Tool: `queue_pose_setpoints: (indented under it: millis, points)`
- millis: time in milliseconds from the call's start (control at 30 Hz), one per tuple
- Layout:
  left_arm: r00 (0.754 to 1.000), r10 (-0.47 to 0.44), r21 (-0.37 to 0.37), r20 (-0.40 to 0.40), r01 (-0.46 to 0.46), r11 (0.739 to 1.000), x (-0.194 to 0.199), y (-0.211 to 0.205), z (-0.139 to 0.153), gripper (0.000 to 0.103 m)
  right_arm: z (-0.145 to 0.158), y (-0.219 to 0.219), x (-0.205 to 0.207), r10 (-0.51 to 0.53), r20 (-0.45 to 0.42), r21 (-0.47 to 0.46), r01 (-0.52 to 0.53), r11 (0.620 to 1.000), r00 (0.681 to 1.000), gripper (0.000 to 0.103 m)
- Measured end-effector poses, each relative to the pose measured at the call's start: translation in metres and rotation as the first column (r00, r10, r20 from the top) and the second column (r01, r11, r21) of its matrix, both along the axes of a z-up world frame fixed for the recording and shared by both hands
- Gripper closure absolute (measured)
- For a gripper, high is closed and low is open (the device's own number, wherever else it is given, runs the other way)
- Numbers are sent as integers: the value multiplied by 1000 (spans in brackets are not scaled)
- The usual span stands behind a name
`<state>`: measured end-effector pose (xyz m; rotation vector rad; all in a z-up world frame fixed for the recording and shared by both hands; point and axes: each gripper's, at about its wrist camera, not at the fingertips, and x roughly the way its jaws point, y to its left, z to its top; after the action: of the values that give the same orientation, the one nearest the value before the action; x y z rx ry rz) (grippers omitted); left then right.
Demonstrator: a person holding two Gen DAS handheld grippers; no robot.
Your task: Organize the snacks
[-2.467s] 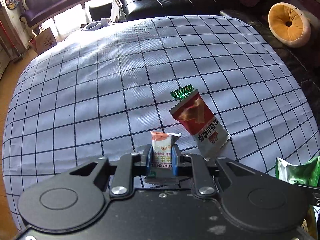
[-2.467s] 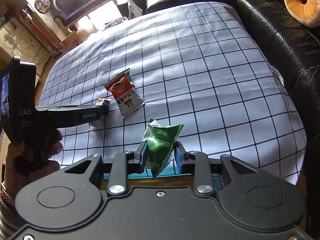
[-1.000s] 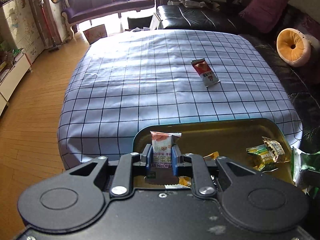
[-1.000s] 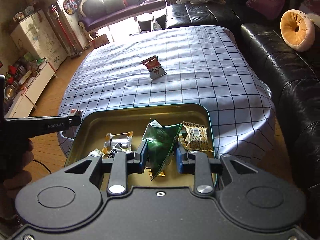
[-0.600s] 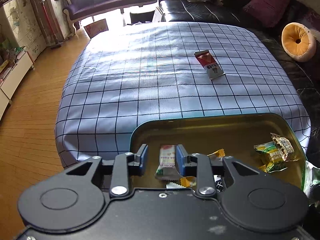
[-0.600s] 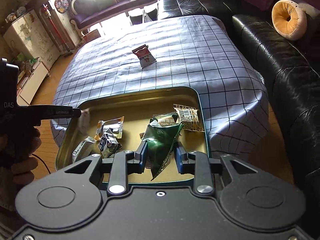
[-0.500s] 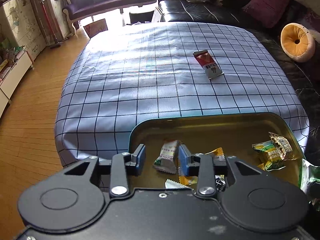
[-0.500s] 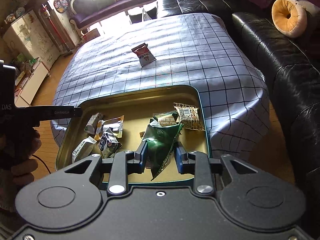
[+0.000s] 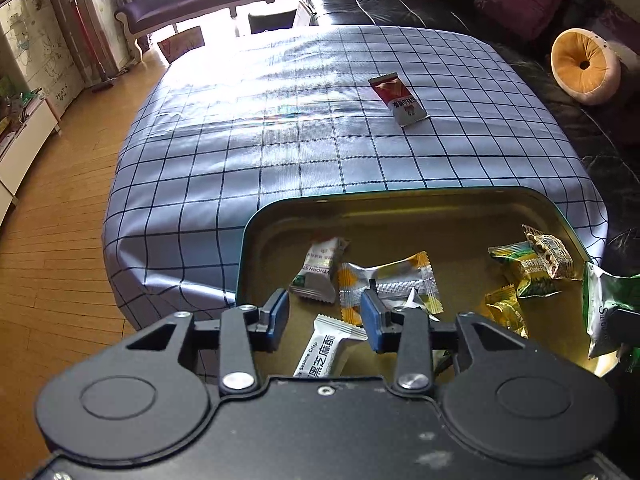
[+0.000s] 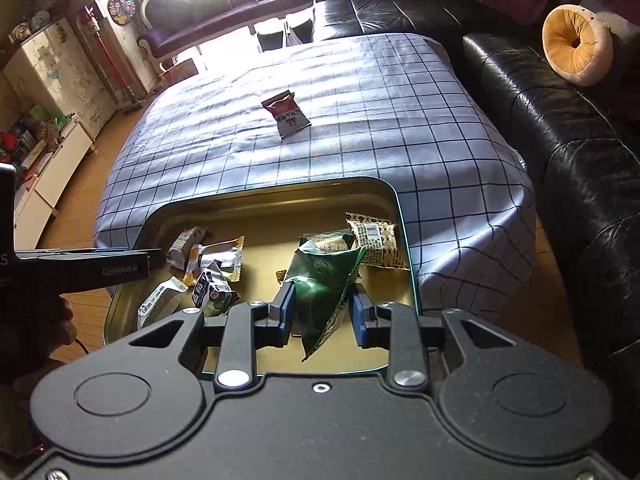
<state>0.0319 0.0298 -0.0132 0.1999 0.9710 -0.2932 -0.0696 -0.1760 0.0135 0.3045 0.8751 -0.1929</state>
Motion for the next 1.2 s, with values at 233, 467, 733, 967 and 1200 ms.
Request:
queue_pose_setpoints:
  millis: [233, 467, 733, 967, 1200]
  points:
    - [1000, -3, 4, 0, 3, 1000, -6, 0, 0, 62, -2, -1, 2, -4, -14, 25, 4, 1000, 1000, 61]
    - [1000, -8, 24, -4, 8, 1000, -9, -3, -2, 59, -4, 1, 3, -2, -28, 21, 3, 1000, 1000, 61]
    - [1000, -10, 47, -26, 12, 999, -12, -7, -6, 58, -6, 1, 5, -5, -42, 23, 6, 1000, 999, 60]
    - [998, -15, 55, -54, 18, 998, -14, -8, -6, 55, -10, 0, 10, 9, -76, 39, -6, 999, 997, 61]
    - [994, -31, 65, -103, 38, 997, -13, -9, -8, 55, -16, -1, 18, 55, -147, 67, -45, 997, 988, 61]
